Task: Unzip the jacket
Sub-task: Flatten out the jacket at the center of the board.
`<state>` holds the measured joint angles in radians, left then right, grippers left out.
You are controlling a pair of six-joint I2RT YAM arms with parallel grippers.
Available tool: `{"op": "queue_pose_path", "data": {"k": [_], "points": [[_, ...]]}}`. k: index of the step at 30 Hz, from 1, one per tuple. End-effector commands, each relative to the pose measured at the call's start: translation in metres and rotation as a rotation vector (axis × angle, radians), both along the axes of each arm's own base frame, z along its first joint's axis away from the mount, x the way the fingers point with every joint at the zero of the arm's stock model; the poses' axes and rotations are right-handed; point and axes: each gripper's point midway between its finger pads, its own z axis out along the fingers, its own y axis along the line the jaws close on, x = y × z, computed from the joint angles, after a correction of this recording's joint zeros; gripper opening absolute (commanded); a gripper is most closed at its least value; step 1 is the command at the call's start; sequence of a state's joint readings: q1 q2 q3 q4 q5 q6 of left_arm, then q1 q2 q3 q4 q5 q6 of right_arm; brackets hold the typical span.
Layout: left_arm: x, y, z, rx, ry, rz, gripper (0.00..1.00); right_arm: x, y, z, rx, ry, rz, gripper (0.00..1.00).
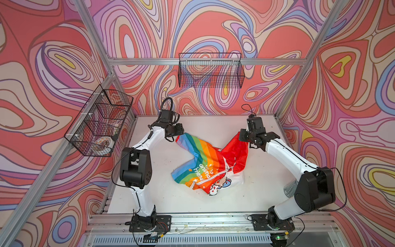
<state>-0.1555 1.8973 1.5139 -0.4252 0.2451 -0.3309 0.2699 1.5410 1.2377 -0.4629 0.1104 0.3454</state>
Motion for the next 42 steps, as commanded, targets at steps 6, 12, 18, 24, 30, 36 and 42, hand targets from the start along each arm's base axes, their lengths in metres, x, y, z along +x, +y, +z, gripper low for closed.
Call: {"op": "queue_pose_path", "data": {"k": [6,12,18,24,30,36,42], "points": [[0.016,0.011,-0.035,0.044,0.037,-0.05,0.57,-0.009,0.055,0.02,0.201,-0.005,0.268,0.0],[0.021,0.019,-0.061,0.118,0.114,-0.056,0.56,-0.008,0.057,0.012,0.227,0.03,0.26,0.0],[0.023,0.029,-0.075,0.178,0.156,-0.045,0.55,-0.01,0.058,0.008,0.24,0.044,0.253,0.0],[0.021,0.023,-0.087,0.163,0.207,-0.078,0.51,-0.012,0.058,0.004,0.246,0.062,0.251,0.0],[0.019,0.023,-0.099,0.169,0.241,-0.085,0.5,-0.012,0.06,0.001,0.253,0.074,0.255,0.0],[0.017,0.019,-0.104,0.152,0.269,-0.099,0.51,-0.014,0.06,-0.003,0.257,0.084,0.251,0.0],[0.008,0.017,-0.116,0.178,0.334,-0.101,0.48,-0.014,0.059,-0.003,0.254,0.083,0.25,0.0]]}}
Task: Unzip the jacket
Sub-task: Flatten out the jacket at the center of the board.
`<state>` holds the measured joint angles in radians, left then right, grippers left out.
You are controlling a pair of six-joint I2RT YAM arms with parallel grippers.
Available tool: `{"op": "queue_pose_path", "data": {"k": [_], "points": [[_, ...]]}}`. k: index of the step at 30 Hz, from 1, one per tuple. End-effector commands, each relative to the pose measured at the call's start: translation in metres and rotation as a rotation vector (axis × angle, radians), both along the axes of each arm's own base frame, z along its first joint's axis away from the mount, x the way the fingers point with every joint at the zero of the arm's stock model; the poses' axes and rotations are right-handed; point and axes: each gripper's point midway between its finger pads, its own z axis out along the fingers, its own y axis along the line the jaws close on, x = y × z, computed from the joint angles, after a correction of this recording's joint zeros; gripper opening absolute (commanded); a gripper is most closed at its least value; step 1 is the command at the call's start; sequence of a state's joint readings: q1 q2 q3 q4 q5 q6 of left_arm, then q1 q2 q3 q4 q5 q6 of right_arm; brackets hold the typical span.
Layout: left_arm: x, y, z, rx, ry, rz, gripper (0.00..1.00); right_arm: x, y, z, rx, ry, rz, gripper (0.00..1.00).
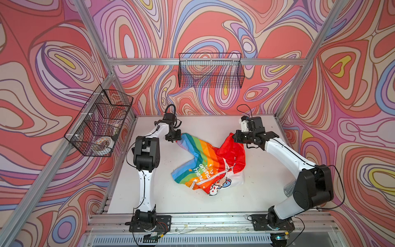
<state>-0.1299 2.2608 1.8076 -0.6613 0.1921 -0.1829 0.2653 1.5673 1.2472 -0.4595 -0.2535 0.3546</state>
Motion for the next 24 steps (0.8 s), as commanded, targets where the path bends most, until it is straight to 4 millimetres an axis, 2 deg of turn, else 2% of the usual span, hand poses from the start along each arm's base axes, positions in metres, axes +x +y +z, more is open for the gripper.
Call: {"op": "queue_pose_path", "data": {"k": [1,9,12,15,18,21,24], "points": [[-0.014,-0.004,-0.015,0.023,0.084,-0.025,0.47,0.0,0.001,0.0,0.007,0.001,-0.003,0.0],[-0.022,-0.008,-0.023,0.02,0.129,-0.013,0.39,-0.003,-0.002,-0.001,-0.003,0.001,-0.009,0.0],[-0.025,-0.008,-0.027,0.016,0.138,0.004,0.3,-0.003,-0.007,-0.001,-0.015,-0.002,-0.033,0.0],[-0.027,-0.005,-0.022,0.024,0.124,0.029,0.15,-0.003,-0.011,0.001,-0.023,-0.009,-0.054,0.0],[-0.025,-0.007,0.004,-0.007,0.07,0.058,0.0,0.002,-0.025,0.008,-0.082,-0.039,-0.119,0.0],[-0.026,-0.009,0.048,-0.048,-0.016,0.095,0.0,0.008,-0.053,0.018,-0.199,-0.064,-0.23,0.0],[-0.033,-0.008,0.108,-0.091,-0.132,0.125,0.0,0.015,-0.068,0.03,-0.205,-0.044,-0.26,0.0]]}}
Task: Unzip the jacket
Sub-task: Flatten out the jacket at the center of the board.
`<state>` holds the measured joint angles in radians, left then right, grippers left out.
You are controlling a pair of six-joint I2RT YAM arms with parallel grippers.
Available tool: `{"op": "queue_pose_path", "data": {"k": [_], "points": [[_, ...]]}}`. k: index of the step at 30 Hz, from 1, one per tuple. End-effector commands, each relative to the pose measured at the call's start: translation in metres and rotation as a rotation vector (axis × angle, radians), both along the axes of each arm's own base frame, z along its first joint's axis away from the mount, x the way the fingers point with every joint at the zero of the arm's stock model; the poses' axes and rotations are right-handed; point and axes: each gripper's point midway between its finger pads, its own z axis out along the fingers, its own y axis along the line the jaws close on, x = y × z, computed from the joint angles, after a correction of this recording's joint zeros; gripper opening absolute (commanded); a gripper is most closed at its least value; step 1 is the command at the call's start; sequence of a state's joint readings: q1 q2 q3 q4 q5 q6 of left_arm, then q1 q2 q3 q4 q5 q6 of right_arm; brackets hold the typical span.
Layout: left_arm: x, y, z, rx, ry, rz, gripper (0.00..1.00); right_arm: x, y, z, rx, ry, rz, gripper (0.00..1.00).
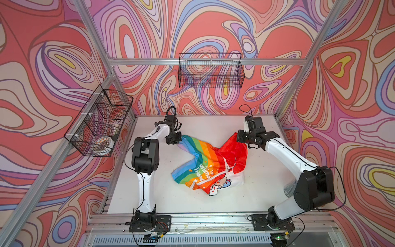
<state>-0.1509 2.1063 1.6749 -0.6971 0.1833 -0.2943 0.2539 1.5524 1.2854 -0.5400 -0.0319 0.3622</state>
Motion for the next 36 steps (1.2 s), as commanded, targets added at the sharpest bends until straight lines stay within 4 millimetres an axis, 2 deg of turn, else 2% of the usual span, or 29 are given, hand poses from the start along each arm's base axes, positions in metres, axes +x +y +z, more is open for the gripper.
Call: {"op": "queue_pose_path", "data": {"k": [1,5,9,12,15,20,25,28,33,36], "points": [[-0.002,-0.002,0.099,-0.065,-0.204,0.053,0.0,0.012,-0.026,0.032,-0.02,-0.045,-0.081,0.0],[-0.024,0.008,0.166,-0.068,-0.349,0.089,0.0,0.025,-0.031,0.069,0.08,-0.105,-0.07,0.0],[-0.051,0.019,0.235,-0.063,-0.503,0.099,0.0,0.033,-0.043,0.113,0.036,-0.17,-0.076,0.0],[-0.073,0.031,0.281,-0.025,-0.594,0.115,0.0,0.03,-0.047,0.151,0.029,-0.268,-0.082,0.0],[-0.095,0.04,0.318,-0.009,-0.679,0.128,0.0,0.022,-0.045,0.186,0.036,-0.373,-0.052,0.0],[-0.127,0.05,0.361,0.016,-0.761,0.133,0.0,0.0,-0.04,0.235,0.038,-0.512,0.01,0.0],[-0.169,0.063,0.411,0.043,-0.879,0.147,0.0,-0.035,-0.059,0.294,-0.019,-0.638,-0.047,0.0],[-0.201,0.071,0.446,0.05,-0.968,0.157,0.0,-0.065,-0.066,0.336,-0.043,-0.722,-0.051,0.0],[-0.257,0.088,0.494,0.089,-1.086,0.18,0.0,-0.129,-0.084,0.403,-0.074,-0.886,-0.102,0.0],[-0.289,0.099,0.517,0.105,-1.151,0.21,0.0,-0.169,-0.095,0.431,-0.099,-0.96,-0.134,0.0]]}}
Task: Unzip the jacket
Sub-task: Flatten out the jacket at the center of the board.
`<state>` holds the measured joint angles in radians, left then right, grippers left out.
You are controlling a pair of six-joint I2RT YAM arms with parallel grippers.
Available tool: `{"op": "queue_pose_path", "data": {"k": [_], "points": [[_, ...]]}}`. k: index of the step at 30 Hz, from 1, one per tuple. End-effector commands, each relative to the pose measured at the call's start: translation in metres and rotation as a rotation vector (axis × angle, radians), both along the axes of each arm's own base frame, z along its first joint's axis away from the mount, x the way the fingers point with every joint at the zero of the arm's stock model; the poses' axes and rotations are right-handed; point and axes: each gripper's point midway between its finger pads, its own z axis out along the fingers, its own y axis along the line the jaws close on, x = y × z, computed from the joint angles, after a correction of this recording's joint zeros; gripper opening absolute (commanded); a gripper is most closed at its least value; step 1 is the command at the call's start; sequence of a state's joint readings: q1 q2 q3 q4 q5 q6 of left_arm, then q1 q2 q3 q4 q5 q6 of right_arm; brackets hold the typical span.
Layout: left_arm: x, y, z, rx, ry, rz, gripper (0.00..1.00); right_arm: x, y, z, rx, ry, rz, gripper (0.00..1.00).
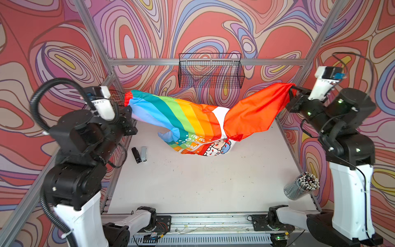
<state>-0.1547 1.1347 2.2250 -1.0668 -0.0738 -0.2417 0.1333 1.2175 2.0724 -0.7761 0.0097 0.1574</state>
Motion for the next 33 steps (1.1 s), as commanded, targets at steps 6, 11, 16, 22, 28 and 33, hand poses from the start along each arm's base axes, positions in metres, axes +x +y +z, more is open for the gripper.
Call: {"op": "queue_pose_path", "data": {"k": [6,11,16,22,28,33], "points": [[-0.068,0.03,0.031,0.033,-0.098,0.115,0.0,-0.096,-0.036,0.056,-0.016,-0.16,-0.14,0.0],[-0.014,0.025,0.005,0.058,0.031,0.128,0.0,-0.043,-0.034,0.025,-0.038,-0.003,-0.169,0.0],[0.085,0.013,-0.067,0.104,0.267,0.144,0.0,0.069,-0.018,-0.069,-0.092,0.281,-0.151,0.0],[0.198,-0.015,-0.177,0.1,0.408,0.088,0.0,0.194,0.033,-0.214,-0.048,0.547,0.04,0.0],[0.279,-0.034,-0.292,0.081,0.599,0.071,0.43,0.282,0.079,-0.339,0.063,0.708,0.213,0.43],[0.285,-0.027,-0.299,0.092,0.626,0.118,0.85,0.298,0.055,-0.364,0.055,0.765,0.052,0.84]]}}
